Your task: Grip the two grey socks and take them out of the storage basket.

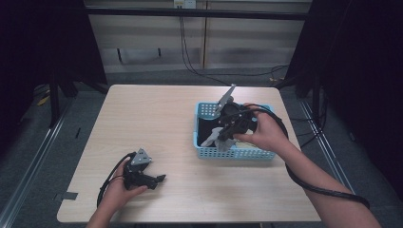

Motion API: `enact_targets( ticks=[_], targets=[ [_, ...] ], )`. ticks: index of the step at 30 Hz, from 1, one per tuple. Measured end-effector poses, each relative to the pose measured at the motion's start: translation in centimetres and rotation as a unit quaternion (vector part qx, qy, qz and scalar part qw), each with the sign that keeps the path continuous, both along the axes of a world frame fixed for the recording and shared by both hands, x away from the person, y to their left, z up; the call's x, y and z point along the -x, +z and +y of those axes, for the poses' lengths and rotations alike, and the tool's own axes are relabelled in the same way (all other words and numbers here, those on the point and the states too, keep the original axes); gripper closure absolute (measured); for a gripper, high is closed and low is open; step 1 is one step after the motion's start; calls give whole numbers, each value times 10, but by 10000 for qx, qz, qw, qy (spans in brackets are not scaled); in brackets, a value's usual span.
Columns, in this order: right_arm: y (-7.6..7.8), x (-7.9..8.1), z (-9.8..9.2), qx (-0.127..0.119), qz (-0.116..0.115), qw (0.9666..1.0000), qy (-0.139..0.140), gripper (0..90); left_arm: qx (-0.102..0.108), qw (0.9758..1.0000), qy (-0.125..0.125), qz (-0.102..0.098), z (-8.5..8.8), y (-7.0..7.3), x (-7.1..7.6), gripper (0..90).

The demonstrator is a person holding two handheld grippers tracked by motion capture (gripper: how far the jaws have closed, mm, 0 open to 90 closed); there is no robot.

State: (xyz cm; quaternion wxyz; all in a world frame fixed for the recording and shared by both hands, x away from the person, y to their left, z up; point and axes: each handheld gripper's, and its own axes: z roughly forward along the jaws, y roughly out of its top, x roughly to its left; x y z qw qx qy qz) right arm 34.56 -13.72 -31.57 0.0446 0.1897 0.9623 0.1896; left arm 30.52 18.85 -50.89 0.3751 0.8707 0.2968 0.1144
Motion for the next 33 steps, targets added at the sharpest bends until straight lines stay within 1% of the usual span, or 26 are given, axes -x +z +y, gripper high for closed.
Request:
enact_targets(
  ticks=[1,2,3,4,6,9,13,15,19,20,22,24,33],
  targets=[
    [0,1,1,-3,16,10000,23,843,0,10000,-1,2,0,0,0,112],
    [-1,2,3,16,41,10000,70,843,-44,10000,-37,-2,1,0,0,112],
    [-2,3,4,7,29,10000,67,842,-33,10000,-35,0,1,0,0,112],
    [-3,4,5,-20,18,9999,127,843,-33,10000,-38,0,1,0,0,112],
    [-5,7,7,-26,50,9999,144,843,-35,10000,-34,7,1,0,0,112],
    [-7,10,11,-31,44,9996,275,842,-35,10000,-34,7,1,0,0,112],
    [-14,14,16,13,109,9994,336,842,-40,10000,-38,-8,0,0,0,112],
    [-18,16,19,54,172,9993,342,841,-48,10000,-35,-5,1,0,0,112],
    [-30,18,24,50,262,9987,435,841,-36,10000,-34,7,1,0,0,112],
    [-32,18,25,50,239,9986,478,841,-19,10000,-25,11,1,0,0,112],
    [-37,19,29,72,302,9985,451,840,-37,10000,-36,-1,1,0,0,112],
    [-41,18,32,70,313,9981,534,838,-39,10000,-33,0,1,0,0,112],
    [-60,20,47,173,388,9970,641,838,-34,10000,-36,8,1,0,0,112]
  ],
)
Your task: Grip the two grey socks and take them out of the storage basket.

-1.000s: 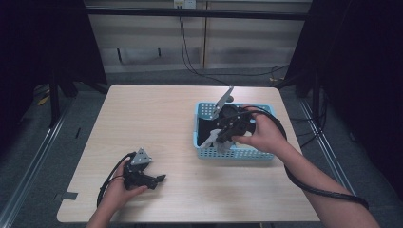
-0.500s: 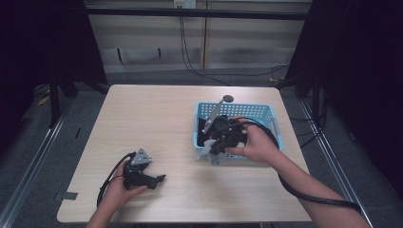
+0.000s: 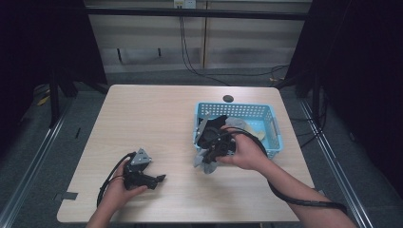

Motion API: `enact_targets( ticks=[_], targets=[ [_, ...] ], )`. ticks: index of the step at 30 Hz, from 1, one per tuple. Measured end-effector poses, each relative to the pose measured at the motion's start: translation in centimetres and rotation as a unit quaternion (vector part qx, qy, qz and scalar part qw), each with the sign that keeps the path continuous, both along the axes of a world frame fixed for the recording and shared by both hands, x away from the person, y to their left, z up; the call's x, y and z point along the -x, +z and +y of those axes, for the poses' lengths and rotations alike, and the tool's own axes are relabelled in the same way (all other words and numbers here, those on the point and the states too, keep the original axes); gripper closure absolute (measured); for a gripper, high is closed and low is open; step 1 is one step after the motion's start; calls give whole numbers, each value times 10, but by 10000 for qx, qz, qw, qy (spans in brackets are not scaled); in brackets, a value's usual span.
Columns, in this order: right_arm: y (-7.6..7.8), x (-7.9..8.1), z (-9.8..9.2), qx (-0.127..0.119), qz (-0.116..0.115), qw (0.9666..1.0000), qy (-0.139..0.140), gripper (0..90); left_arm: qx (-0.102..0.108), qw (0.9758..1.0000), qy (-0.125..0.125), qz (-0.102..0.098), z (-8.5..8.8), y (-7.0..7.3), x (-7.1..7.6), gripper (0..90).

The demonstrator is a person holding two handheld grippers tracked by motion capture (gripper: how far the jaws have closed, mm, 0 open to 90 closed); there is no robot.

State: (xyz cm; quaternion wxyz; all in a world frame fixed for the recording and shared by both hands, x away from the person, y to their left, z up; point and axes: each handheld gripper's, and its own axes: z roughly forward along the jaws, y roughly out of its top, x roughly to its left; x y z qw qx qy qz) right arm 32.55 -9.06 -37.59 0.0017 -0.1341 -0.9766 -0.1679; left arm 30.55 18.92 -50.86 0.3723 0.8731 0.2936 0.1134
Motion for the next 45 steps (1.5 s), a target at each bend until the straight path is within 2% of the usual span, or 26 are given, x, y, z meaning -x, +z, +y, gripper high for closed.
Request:
enact_targets(
  ticks=[6,14,20,21,26,32,35,40,42,45],
  targets=[
    [-10,0,6,-18,35,10000,42,838,20,10000,14,6,0,0,0,112],
    [-27,2,12,87,152,9998,110,829,-3,10000,1,-2,0,0,0,112],
    [-32,3,11,59,214,9997,73,770,10,10000,25,-7,0,0,0,112],
    [-32,4,10,53,242,9997,40,728,-4,10000,11,-9,0,0,0,112],
    [-27,6,7,28,300,9995,91,640,-9,10000,3,-12,0,0,0,112],
    [-15,8,-2,50,237,9997,-3,592,-11,10000,-3,-19,0,0,0,112],
    [-6,4,-10,20,188,9998,-112,572,-11,10000,0,-23,0,0,0,112],
    [7,-7,-28,-69,90,9988,-468,540,-12,10000,-1,-23,0,0,0,112],
    [10,-12,-34,-72,65,9979,-641,537,-8,10000,-1,-20,0,0,0,112],
    [12,-23,-45,-29,26,9973,-731,529,-8,10000,-2,-17,0,0,0,112]
  ],
)
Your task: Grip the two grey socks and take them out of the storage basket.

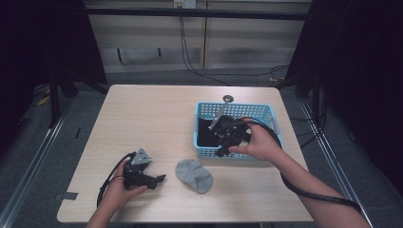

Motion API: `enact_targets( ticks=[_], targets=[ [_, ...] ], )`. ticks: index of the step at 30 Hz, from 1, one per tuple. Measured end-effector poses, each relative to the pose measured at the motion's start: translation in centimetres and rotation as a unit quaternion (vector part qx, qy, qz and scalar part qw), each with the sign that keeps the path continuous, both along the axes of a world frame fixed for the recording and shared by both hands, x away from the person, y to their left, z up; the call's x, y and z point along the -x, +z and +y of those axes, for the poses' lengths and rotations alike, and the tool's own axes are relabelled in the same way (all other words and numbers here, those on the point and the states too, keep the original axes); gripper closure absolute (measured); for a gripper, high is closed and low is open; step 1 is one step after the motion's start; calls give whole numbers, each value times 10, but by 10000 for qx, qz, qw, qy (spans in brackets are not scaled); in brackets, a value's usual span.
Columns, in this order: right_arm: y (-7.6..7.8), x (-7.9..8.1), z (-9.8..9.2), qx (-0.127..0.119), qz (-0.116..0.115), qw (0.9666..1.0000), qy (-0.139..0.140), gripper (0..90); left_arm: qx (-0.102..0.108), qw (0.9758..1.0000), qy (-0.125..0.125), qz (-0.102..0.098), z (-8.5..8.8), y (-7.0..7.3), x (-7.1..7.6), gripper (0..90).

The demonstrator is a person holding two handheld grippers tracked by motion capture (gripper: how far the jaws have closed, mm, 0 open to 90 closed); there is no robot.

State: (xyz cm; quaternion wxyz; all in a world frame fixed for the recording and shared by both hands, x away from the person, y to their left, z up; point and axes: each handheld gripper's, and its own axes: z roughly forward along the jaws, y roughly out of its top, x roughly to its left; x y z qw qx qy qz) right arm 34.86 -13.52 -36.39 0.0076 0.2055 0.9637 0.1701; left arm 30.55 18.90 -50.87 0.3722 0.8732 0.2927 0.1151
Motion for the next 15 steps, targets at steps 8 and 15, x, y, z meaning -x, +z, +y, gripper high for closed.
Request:
enact_targets(
  ticks=[8,15],
  targets=[
    [-2,-24,-17,127,-64,9990,-415,490,-4,10000,3,-6,0,0,0,111],
    [-12,-42,-28,157,-137,9972,-711,461,-3,10000,2,-9,0,0,0,110]
  ],
)
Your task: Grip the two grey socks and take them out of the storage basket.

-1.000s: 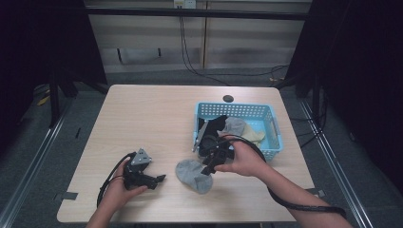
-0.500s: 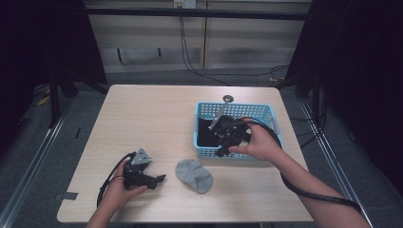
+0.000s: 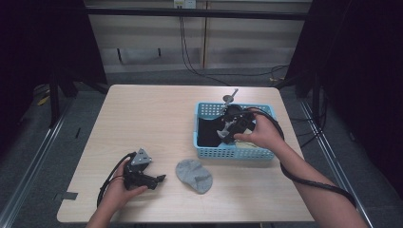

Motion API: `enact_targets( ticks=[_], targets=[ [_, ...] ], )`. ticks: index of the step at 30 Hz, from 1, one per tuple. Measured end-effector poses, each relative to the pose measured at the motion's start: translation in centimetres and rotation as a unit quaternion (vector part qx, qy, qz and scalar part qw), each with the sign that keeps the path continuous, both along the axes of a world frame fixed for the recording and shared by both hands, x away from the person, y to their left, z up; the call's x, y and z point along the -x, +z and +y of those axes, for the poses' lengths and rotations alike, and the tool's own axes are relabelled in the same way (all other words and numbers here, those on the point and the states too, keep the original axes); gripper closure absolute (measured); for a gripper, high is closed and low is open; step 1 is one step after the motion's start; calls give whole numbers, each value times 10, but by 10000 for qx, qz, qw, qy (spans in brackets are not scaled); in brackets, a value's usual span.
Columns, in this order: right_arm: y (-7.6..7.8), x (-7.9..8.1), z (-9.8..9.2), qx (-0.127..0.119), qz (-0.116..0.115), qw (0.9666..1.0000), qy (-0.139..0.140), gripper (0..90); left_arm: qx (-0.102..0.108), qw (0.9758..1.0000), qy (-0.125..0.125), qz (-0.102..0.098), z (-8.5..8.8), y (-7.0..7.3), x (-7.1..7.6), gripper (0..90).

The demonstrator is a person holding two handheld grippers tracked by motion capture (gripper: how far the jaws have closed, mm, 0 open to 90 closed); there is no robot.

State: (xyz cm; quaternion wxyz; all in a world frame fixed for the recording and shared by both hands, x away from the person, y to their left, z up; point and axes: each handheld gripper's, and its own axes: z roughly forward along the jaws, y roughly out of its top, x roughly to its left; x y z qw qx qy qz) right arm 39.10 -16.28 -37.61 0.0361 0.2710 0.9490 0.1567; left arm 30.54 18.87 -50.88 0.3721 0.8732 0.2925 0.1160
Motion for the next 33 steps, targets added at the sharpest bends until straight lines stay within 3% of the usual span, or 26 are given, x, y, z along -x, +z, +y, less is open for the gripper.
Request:
enact_targets(
  ticks=[11,24,27,33],
  targets=[
    [-24,-25,-12,-48,-116,9985,-524,406,-2,10000,-7,4,0,0,0,107],
    [-48,-41,-16,68,-265,9964,-799,363,-23,10000,-11,-20,0,0,0,103],
    [-55,-42,-13,84,-206,9968,-765,384,-31,10000,-20,-19,0,0,0,101],
    [-67,-44,-7,165,-148,9971,-727,515,5,10000,-26,16,0,0,0,101]
  ],
)
